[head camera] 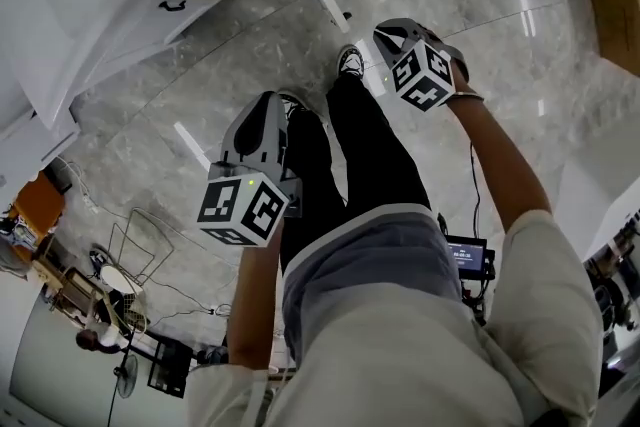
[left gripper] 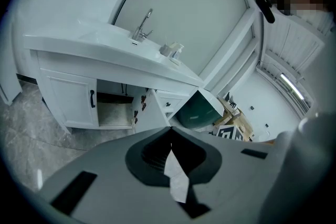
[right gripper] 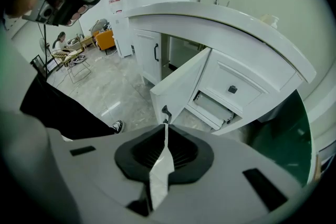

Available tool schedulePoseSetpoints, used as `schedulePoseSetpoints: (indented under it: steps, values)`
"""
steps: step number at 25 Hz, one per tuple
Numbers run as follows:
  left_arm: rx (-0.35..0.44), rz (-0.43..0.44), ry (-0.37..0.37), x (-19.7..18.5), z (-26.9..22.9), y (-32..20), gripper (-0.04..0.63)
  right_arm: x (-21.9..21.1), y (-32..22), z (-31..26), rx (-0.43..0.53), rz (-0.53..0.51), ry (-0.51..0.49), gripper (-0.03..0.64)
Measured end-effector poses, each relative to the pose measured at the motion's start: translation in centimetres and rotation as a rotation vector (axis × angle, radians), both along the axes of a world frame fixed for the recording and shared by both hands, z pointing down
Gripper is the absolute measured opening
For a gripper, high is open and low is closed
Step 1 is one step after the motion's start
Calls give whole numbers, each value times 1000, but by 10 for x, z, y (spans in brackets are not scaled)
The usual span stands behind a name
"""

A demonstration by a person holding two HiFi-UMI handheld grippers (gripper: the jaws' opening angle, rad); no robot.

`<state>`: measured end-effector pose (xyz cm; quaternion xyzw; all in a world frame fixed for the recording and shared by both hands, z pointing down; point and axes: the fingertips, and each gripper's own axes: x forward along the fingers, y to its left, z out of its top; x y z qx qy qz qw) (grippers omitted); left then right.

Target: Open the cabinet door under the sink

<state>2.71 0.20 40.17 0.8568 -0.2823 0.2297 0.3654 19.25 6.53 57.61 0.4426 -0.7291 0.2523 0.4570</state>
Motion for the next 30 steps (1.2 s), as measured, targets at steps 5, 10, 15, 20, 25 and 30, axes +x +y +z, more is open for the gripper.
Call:
schedulePoseSetpoints:
  steps: [5, 10, 15, 20, 25, 30]
  values:
    - [18, 17, 16, -2, -20, 2, 0, -4, 1, -27, 8, 47, -22, 23]
    - [53, -23, 19, -17, -42, -7, 0, -12, -2, -60, 31, 92, -50, 23]
    - [64, -51, 26, -38, -55, -12, 0, -25, -2, -87, 56, 148, -85, 21]
    - [99, -41, 16, -56, -73, -6, 0, -44, -3, -124, 96, 214, -146, 18]
    - [92, -75, 73, -74, -98, -1, 0, -70, -7, -162, 160, 234, -197, 16]
    - [130, -81, 99, -90, -121, 0, 0, -102, -8, -197, 209, 227, -233, 12]
